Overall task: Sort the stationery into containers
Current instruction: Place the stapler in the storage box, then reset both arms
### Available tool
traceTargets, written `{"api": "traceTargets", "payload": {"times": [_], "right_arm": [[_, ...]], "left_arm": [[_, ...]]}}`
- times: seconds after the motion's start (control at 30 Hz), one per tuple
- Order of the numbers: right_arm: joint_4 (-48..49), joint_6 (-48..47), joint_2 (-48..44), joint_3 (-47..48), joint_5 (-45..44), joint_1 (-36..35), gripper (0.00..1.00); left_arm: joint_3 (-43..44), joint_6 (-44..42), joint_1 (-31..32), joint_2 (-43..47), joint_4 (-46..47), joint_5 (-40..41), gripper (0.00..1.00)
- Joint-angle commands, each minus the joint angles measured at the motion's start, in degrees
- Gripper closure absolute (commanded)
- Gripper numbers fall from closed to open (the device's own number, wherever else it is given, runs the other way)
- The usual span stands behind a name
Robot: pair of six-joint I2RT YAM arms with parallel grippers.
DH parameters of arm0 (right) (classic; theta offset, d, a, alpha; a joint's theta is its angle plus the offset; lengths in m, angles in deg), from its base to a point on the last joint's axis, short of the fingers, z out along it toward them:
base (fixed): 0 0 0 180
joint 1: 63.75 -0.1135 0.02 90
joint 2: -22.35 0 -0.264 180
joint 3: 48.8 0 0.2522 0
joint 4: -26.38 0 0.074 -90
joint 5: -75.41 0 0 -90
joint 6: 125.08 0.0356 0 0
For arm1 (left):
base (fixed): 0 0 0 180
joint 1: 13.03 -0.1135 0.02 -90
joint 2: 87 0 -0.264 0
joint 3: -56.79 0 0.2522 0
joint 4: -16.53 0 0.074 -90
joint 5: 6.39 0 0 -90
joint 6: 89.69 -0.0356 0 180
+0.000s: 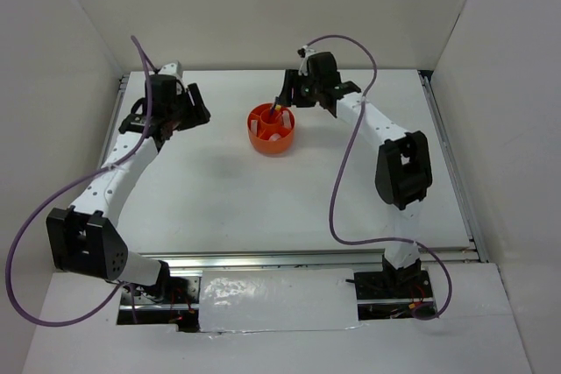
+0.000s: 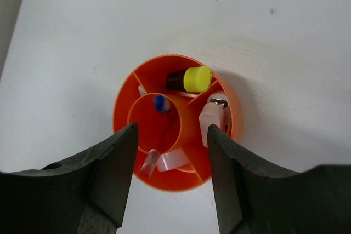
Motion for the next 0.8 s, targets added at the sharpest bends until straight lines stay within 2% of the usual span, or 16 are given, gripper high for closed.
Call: {"api": "traceTargets", "payload": {"times": [0.0, 0.07, 0.23, 0.27, 0.3, 0.43, 0.57, 0.77], "right_arm": [[0.8, -1.6, -11.8, 0.0, -0.4, 2.1, 0.39], [-0.3, -3.2, -14.6, -0.9, -0.3, 4.1, 0.33], [-3.7, -8.4, -25.3, -8.5, -0.6, 9.4, 0.18], [-3.9, -10.6, -27.1, -10.7, -0.7, 10.7, 0.07], [-3.7, -11.6, -30.6, -15.7, -1.6, 12.9, 0.02], [-4.6, -19.3, -39.4, -27.0, -4.1, 18.0, 0.0], [-6.4, -26.1, -45.6, -35.2, -5.6, 24.3, 0.0], [-7.7, -28.8, -50.2, -44.9, -3.5, 31.7, 0.0]], "left_arm": [[5.2, -4.7, -3.5, 1.5, -1.9, -2.4, 0.26], [6.6, -7.8, -5.1, 0.2, -5.5, -4.1, 0.14], [4.8, -13.7, -9.1, -1.4, -11.0, -4.3, 0.06], [4.1, -14.4, -10.7, -1.6, -12.7, -4.7, 0.04], [2.0, -15.0, -12.0, -1.5, -12.8, -5.0, 0.03], [-5.8, -18.2, -15.9, 0.8, -10.3, -7.2, 0.01], [-11.1, -20.9, -16.9, 3.6, -8.0, -5.0, 0.01], [-18.1, -24.4, -16.8, 7.8, -5.0, -5.1, 0.0]]}}
